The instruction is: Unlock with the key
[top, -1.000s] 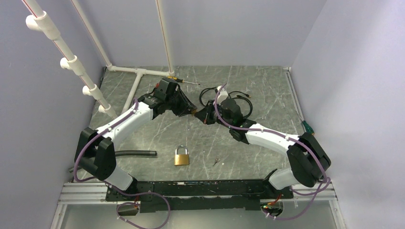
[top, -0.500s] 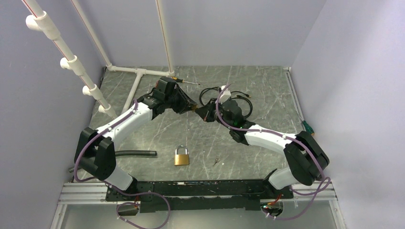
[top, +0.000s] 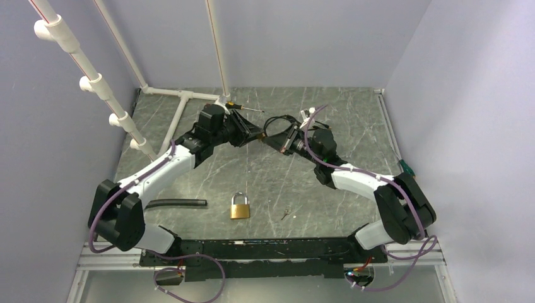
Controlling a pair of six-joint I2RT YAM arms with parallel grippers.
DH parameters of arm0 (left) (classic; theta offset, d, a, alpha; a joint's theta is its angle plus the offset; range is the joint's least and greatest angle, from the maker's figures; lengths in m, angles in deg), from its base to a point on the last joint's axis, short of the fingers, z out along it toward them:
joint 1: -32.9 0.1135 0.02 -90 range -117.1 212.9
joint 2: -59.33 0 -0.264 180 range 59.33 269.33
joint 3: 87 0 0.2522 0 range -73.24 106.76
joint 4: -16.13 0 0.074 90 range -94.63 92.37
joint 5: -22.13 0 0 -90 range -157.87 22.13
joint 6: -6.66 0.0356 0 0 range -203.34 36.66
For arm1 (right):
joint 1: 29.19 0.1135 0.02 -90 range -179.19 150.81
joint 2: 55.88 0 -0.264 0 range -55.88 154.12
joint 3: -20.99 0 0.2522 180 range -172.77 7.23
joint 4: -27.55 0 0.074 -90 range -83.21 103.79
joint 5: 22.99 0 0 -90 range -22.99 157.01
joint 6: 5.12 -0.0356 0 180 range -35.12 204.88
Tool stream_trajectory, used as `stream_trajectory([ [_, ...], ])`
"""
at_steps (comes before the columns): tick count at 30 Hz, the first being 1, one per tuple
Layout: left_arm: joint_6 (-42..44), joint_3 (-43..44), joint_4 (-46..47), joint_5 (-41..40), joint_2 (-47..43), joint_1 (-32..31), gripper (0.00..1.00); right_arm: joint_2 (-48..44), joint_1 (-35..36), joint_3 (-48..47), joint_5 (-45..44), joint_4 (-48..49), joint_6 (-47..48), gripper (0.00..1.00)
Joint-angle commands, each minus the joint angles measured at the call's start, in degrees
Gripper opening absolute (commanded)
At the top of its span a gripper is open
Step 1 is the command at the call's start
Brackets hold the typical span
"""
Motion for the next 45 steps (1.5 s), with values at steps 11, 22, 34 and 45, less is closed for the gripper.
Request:
stream_trajectory([
  [11, 2.5, -5.4, 14.8, 9.6, -7.7, -1.7, 0.0, 3.6, -4.2, 0.1, 9.4, 29.6, -18.9, 0.0],
  [22, 4.2, -7.0, 19.2, 11.8, -10.1, -2.2, 0.0, 6.6, -5.0, -1.7, 12.9, 40.8, -28.3, 0.0],
  [34, 8.0, -8.0, 25.9, 16.7, -12.6, -3.5, 0.0, 6.5, -5.0, -2.1, 14.8, 44.4, -31.2, 0.0],
  [45, 9.8, -9.5, 33.8, 23.3, -12.6, -3.9, 0.0, 4.8, -4.6, -2.8, 16.1, 43.9, -31.2, 0.0],
])
